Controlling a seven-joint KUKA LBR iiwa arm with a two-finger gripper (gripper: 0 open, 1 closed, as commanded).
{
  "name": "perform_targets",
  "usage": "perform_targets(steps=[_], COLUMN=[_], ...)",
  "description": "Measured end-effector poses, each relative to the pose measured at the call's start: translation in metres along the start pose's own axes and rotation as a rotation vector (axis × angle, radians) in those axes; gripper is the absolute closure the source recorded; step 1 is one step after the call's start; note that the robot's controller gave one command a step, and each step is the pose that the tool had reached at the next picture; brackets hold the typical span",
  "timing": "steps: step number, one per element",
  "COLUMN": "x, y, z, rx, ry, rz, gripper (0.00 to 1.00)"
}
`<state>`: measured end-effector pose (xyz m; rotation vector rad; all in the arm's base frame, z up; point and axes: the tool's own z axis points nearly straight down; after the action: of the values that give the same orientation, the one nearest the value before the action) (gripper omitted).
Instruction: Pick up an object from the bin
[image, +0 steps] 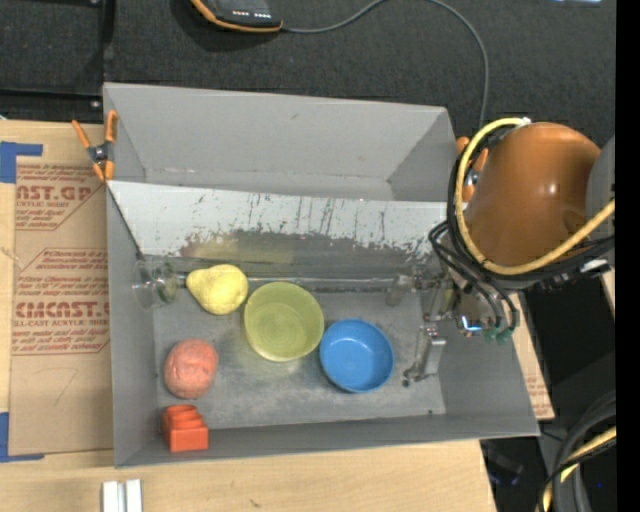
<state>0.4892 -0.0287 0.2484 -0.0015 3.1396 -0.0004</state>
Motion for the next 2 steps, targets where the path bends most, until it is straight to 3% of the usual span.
perform_targets(steps=[1, 2], x=[-0.015, -0.028], y=[0.027, 0.038], z=[0.118, 0.101], rx=[-0.001, -0.001], ry=[0.002, 0.001], rz=[0.176, 0.238], gripper=[0.0, 0.0])
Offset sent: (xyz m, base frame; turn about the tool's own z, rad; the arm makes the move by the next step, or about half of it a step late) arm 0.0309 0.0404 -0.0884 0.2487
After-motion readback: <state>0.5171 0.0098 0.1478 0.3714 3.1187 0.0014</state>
